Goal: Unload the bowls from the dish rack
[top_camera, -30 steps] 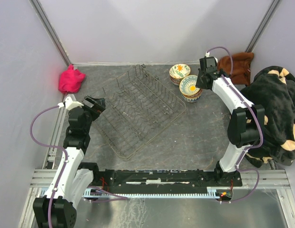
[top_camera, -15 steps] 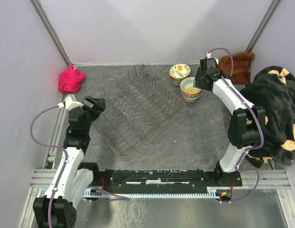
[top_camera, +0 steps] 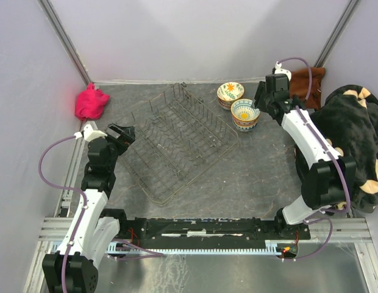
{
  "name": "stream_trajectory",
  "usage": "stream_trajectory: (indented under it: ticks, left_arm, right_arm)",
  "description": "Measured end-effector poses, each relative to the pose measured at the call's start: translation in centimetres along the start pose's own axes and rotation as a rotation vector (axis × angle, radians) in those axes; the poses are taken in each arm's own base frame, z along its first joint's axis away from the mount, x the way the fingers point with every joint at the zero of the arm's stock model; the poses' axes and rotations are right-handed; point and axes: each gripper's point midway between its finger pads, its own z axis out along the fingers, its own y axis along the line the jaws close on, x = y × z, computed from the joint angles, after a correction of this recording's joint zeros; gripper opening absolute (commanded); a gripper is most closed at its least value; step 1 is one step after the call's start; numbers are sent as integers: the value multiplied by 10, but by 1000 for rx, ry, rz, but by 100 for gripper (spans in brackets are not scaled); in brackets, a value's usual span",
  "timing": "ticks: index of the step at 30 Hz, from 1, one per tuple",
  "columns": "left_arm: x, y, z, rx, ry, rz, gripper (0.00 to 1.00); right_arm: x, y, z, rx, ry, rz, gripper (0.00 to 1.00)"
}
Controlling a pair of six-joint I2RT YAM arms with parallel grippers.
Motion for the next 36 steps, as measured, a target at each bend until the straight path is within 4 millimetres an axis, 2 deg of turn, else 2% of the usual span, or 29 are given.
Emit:
stream_trajectory:
  ticks: [4,5,6,7,11,17,23,29,33,36]
  left_arm:
    - [1,-1,0,5,4,0,99]
    - [1,-2,0,9,7,0,99]
    - [2,-2,-1,14,12,0,99]
    - [3,-3,-1,17,15,0,99]
    - [4,-7,-1,38,27,0,99]
    - [6,-11,-2,58,39,-1,99]
    - [1,-17,-8,85,21,-3,99]
    - [0,-18,-9,90,20,-3,99]
    - [1,-19,-10,97,25,-2,99]
    - [1,-19,-10,97,26,-2,99]
  right_arm:
    - [6,-5,-13,-8,-13,10,80]
    - [8,-7,-16,-10,-16,13,86]
    - [10,-9,-20,-12,-20,17,97]
    - [13,-11,-24,-14,-23,21,100]
    - [26,-18,-46,-35,-53,40,99]
    - [56,-36,-79,-36,-104,91,99]
    - [77,-47,-96,-50,-139,153,99]
    - [98,-37,-105,-113,-141,156,99]
    - [130,-30,-100,-143,-80,130,99]
    - [149,-16,-105,-186,-49,91,99]
